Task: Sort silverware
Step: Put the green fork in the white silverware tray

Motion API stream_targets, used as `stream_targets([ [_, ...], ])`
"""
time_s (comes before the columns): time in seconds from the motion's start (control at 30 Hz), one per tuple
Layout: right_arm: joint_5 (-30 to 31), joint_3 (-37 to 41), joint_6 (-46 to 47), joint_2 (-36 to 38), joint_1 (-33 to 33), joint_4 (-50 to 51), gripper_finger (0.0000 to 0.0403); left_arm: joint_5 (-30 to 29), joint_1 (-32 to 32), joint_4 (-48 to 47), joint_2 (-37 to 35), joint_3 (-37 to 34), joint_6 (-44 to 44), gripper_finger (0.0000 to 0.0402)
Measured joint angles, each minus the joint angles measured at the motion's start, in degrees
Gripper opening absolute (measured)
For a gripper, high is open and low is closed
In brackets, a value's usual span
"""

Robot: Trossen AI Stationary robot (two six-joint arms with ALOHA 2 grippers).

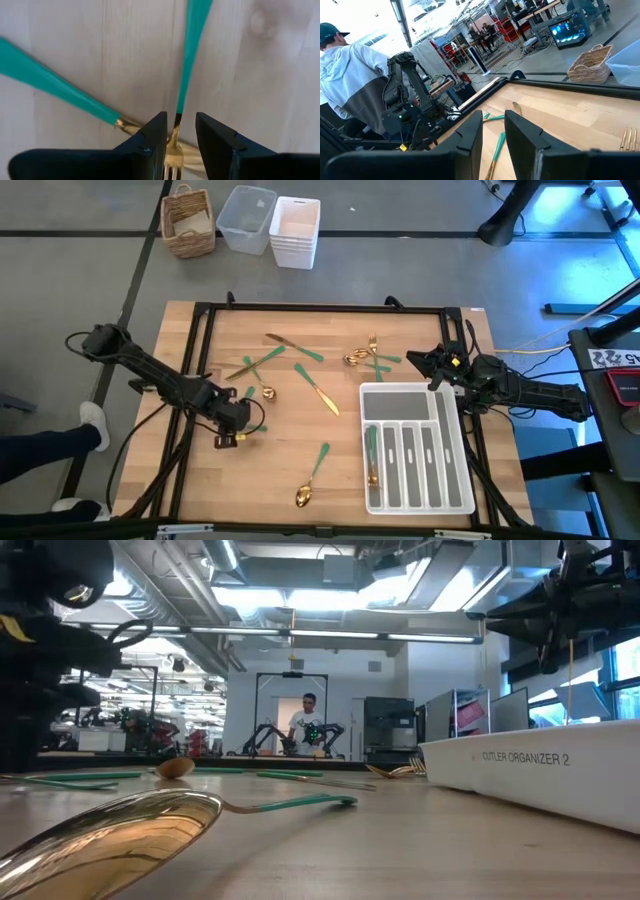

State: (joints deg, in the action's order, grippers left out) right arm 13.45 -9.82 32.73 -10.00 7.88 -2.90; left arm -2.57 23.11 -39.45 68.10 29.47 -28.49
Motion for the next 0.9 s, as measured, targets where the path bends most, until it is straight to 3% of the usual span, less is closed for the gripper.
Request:
stream_targets([
  [0.47, 0.0, 0.0, 0.0, 0.0, 0.0, 0.0, 0.0083, -0.6, 0.0, 2.0, 0.8, -3.2, -1.1, 0.0093],
  [0.73, 0.0, 0.0, 0.0, 0.0, 0.0, 0.0, 0.0083, -0.8, 0.0, 2.4, 0.8, -3.3, -4.2, 0.0012],
  [0.9, 0.0, 0.0, 0.0, 0.0, 0.0, 0.0, 0.0083, -0.7, 0.0, 3.0, 0.7, -3.4, -9.0, 0.0013],
])
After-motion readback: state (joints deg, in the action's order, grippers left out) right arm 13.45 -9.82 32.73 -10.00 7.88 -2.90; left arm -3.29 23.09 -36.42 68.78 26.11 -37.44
